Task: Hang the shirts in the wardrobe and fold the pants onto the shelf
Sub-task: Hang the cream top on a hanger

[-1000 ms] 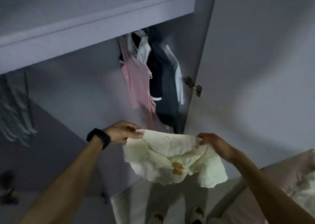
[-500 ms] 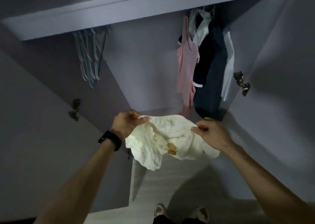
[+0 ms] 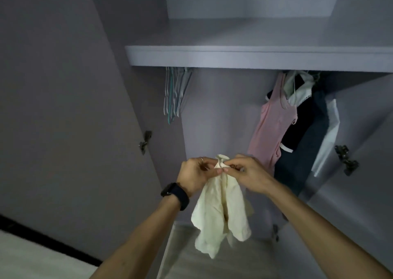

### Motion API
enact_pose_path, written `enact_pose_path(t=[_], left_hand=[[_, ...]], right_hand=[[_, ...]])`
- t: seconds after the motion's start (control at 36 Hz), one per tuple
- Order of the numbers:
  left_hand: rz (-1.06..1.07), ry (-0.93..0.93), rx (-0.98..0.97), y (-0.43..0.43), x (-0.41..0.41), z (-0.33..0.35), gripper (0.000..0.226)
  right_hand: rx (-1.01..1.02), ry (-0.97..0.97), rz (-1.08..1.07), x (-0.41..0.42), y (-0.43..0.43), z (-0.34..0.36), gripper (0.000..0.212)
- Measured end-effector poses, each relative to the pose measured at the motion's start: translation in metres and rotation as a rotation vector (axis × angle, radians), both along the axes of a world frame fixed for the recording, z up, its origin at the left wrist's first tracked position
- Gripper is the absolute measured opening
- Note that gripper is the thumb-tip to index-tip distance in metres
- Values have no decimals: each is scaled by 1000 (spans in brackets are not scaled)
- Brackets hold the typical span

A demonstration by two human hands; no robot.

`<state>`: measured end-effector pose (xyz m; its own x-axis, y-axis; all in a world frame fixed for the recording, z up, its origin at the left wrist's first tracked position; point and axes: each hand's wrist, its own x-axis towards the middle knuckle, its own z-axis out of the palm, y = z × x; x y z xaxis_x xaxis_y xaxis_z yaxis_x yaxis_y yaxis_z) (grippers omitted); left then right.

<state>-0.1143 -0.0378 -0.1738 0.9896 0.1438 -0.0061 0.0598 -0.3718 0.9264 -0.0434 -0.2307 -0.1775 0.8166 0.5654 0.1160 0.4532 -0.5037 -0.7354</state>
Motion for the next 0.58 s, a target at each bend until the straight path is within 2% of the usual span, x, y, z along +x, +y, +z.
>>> enact_pose_path(t=[0.14,0.25,0.33,0.42,0.58], left_hand=[[60,-2,203,13,-6,9,28],[94,-28,595,27,-8,18,28],[162,-102,742,39,-5,32,27],[207,-94,756,54,-1,46,29],[202,-71,520,66,2,62,26]], right_hand=[[-56,-39,84,2,21,10,10],[-88,-81,137,7,34,18,6],[-69,-104,149,17,48,31,10],[-43,-122,161,27,59,45,14],[3,-142,253,40,77,67,16]])
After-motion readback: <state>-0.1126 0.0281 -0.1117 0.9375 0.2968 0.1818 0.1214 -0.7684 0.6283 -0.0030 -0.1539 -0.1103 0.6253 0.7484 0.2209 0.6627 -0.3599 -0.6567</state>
